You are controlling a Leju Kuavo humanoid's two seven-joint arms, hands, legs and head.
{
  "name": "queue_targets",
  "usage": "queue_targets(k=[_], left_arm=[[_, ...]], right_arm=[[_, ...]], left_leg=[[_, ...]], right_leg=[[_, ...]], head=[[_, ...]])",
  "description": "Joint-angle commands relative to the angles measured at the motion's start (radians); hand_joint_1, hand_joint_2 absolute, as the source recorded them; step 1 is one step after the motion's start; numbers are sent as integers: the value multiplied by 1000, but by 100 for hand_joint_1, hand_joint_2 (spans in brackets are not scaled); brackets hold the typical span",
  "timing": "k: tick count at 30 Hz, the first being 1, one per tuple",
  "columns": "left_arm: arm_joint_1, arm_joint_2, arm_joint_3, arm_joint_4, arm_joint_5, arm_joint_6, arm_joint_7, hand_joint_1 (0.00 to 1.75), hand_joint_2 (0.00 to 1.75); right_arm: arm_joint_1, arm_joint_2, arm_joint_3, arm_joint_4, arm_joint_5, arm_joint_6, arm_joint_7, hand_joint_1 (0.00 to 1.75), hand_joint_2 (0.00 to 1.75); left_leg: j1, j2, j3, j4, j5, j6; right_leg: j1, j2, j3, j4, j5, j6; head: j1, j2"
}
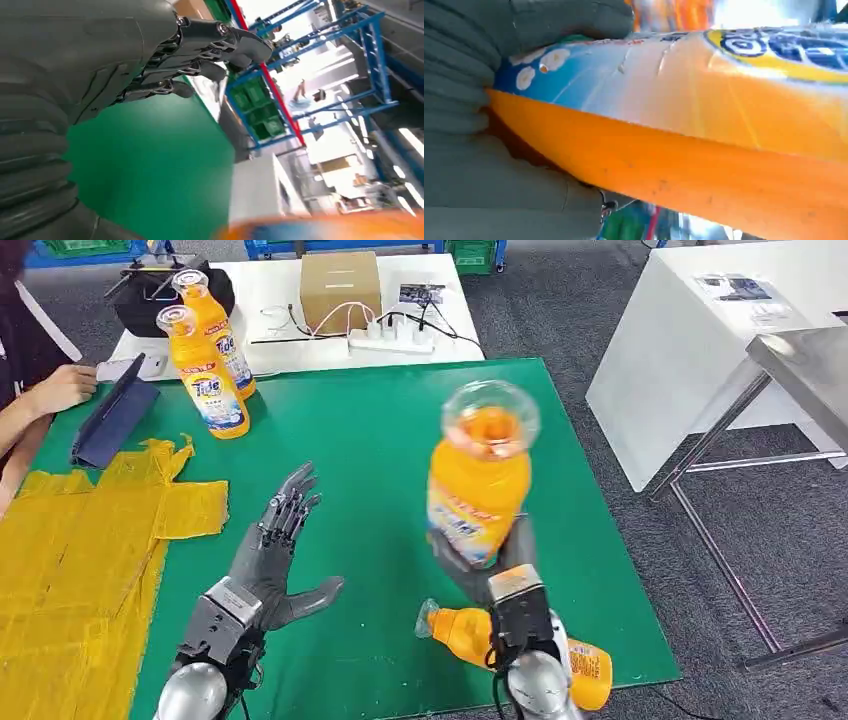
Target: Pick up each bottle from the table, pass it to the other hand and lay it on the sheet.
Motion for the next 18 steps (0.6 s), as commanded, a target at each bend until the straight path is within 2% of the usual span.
queue_targets(k=[1, 3, 4, 9, 18], left_arm=[[-30, 6, 3, -31, 34, -24, -9, 0, 175], [-31, 9, -13, -42, 27, -22, -17, 0, 175], [-30, 9, -17, -44, 20, -17, -23, 0, 175], [-29, 12, -62, -57, -48, 11, -47, 0, 175], [-27, 19, -85, -61, -87, 23, -61, 0, 175]], right_arm=[[-93, 7, 159, 292, 37, 55, 27, 169, 175], [-108, 3, 168, 334, 45, 72, 41, 164, 175], [-112, 3, 169, 347, 44, 82, 50, 166, 175], [-133, 11, 164, 418, 43, 88, 48, 166, 175], [-134, 13, 161, 414, 43, 90, 48, 166, 175]], left_leg=[[1, 2, 6, 0, -2, 0], [1, 2, 3, 0, -1, 0], [0, 3, 6, 0, -3, 1], [1, 1, 3, 0, -1, 0], [0, 1, 5, 0, -2, 0]], right_leg=[[1, 3, 5, -1, -1, -3], [1, 2, 3, -1, -1, -1], [0, 3, 6, -1, -2, -2], [0, 1, 3, -1, -1, -2], [0, 2, 5, 0, -2, -2]], head=[[0, 0], [0, 0], [0, 0], [0, 0], [0, 0]])
